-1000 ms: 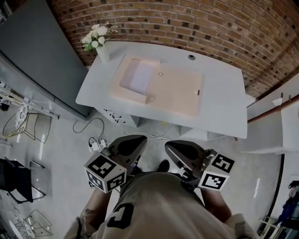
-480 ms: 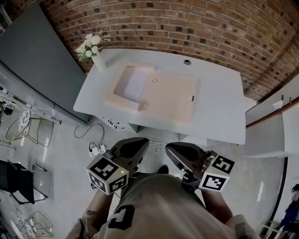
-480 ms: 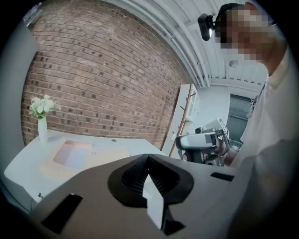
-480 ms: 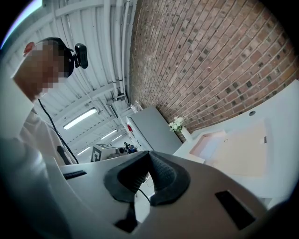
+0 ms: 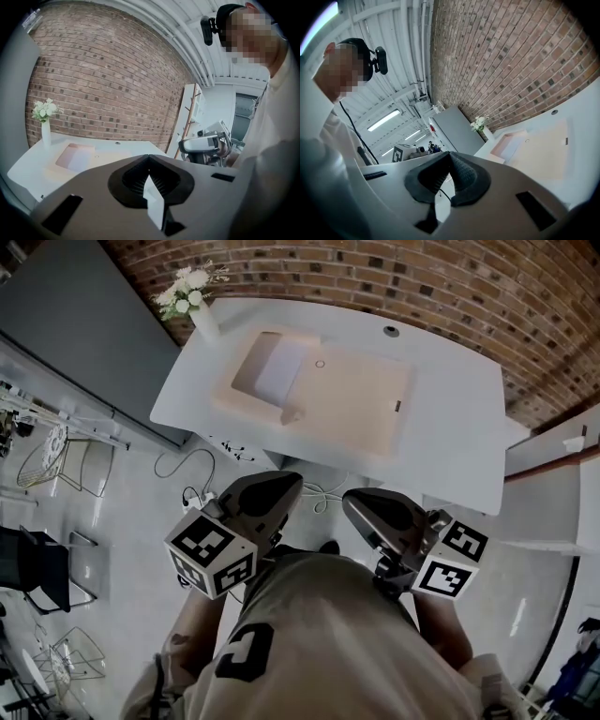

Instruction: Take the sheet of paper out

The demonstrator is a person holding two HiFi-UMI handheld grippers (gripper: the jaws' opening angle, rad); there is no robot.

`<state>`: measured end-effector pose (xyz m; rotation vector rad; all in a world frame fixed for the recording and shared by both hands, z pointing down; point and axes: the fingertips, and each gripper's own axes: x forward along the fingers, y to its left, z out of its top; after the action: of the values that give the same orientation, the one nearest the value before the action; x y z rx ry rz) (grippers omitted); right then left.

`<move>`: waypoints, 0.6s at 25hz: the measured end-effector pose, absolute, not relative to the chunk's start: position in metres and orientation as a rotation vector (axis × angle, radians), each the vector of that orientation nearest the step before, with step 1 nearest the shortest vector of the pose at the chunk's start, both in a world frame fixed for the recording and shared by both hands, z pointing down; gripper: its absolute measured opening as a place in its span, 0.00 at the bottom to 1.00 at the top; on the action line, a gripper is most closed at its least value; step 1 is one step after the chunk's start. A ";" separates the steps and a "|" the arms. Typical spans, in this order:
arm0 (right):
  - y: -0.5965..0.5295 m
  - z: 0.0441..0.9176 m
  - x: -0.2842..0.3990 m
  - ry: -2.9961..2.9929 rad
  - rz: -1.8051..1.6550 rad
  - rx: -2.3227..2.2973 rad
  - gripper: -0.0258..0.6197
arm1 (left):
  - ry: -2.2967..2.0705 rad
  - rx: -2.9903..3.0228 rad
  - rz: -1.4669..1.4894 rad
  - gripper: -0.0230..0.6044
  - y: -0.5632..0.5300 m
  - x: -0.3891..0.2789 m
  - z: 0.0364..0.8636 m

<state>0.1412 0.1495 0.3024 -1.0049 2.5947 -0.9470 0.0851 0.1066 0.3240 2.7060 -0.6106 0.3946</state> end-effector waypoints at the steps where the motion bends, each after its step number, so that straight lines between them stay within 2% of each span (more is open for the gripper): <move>1: 0.150 0.303 0.141 2.596 -0.952 -1.001 0.08 | -0.615 2.702 0.396 0.06 0.106 0.084 0.325; 15: 0.155 0.304 0.158 2.553 -0.943 -1.038 0.08 | -0.577 2.715 0.421 0.06 0.110 0.101 0.326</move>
<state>0.1583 0.1553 0.3041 -1.0379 2.5534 -0.9434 0.1006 0.1100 0.3255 2.7152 -0.5766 0.4213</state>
